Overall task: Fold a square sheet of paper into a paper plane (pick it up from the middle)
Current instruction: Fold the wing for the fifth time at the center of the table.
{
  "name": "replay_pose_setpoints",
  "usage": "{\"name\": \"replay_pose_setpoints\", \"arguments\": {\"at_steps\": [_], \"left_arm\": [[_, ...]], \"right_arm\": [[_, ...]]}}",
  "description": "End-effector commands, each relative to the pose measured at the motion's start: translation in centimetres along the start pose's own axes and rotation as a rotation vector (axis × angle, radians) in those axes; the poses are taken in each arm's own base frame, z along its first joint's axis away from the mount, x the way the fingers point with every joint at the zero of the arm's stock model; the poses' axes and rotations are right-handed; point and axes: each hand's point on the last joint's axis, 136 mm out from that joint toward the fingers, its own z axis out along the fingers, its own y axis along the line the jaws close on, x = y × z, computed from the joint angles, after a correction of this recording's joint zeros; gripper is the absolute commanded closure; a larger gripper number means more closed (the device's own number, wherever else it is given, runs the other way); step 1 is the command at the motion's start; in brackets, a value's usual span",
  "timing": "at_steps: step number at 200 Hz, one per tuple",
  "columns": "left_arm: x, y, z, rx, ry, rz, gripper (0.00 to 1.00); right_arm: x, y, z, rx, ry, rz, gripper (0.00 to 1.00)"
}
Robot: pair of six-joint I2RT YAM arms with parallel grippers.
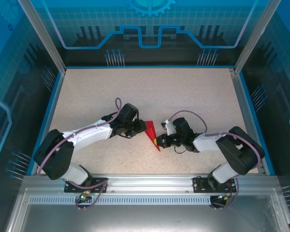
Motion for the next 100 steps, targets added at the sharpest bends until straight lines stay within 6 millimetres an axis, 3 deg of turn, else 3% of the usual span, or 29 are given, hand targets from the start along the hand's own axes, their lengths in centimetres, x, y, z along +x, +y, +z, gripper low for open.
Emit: {"name": "replay_pose_setpoints", "arguments": {"at_steps": [1,69,100], "left_arm": [[0.3,-2.2,0.0,0.118,0.011,0.022,0.64],[1.5,-4.2,2.9,0.202,0.075,0.063,0.66],[1.5,-4.6,3.7,0.206,0.077,0.08,0.66]], "right_arm": [[-0.3,-0.2,-0.1,-0.064,-0.014,0.101,1.0],[-0.1,-2.5,0.3,-0.107,-0.016,0.281,1.0],[-0.4,-2.5,-0.3,-0.126,-0.023,0.294,1.0]]}}
